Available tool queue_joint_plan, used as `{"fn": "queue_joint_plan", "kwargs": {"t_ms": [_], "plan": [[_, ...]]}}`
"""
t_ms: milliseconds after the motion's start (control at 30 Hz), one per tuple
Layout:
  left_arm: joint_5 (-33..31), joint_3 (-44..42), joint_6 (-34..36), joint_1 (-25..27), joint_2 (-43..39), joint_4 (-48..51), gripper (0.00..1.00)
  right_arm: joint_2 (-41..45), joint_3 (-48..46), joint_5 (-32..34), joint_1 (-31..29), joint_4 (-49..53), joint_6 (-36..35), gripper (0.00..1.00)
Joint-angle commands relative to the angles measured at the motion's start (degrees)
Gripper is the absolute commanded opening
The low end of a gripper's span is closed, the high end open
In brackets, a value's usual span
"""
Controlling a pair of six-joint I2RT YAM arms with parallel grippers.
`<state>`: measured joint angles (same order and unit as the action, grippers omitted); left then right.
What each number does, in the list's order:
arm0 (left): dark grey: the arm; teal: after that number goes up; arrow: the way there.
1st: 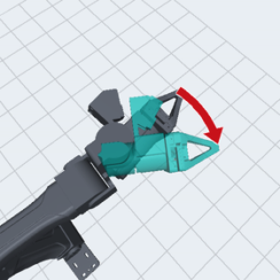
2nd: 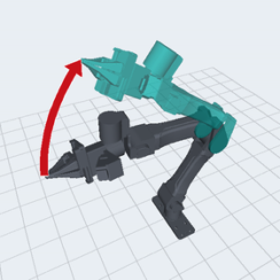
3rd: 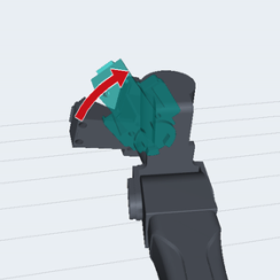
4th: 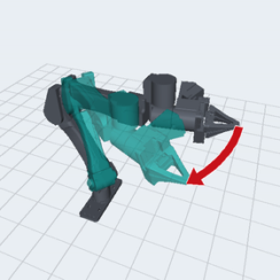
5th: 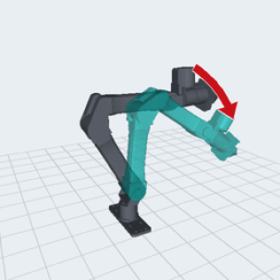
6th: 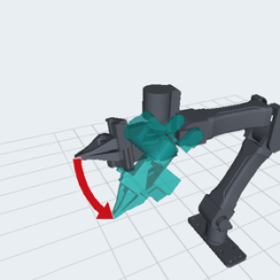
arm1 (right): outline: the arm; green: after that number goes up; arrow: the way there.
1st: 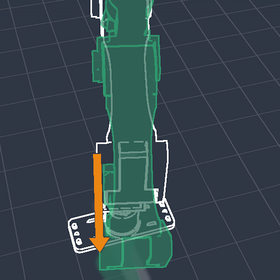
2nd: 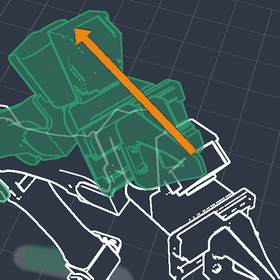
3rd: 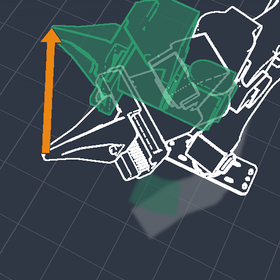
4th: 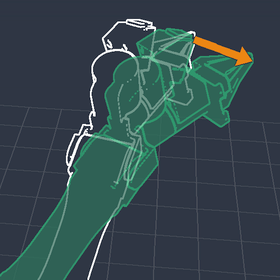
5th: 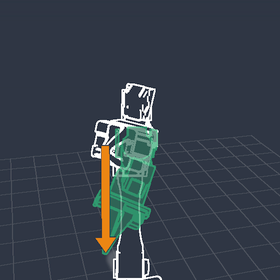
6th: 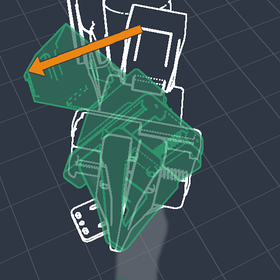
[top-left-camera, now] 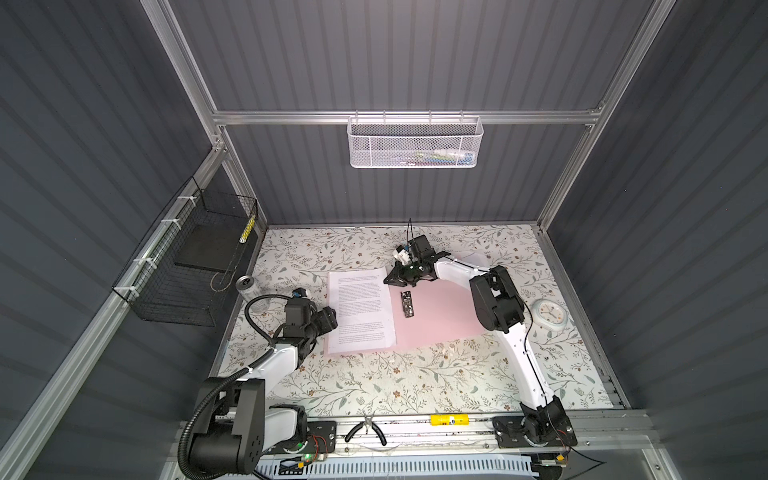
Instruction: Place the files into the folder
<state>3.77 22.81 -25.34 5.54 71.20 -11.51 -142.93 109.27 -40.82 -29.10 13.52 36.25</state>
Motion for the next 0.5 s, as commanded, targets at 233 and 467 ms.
{"fn": "queue_joint_plan", "kwargs": {"t_ms": [233,467], "plan": [[1.41,0.94,-0.06,-0.27,1.31,-0.18,0.73,4.38,-3.95,1.59,0.1,-4.02,4.81,0.0],[1.68,1.17,-0.15,-0.27,1.79,-0.12,0.72,5.95,-7.67,3.32,-1.04,-6.47,8.22,0.0]]}}
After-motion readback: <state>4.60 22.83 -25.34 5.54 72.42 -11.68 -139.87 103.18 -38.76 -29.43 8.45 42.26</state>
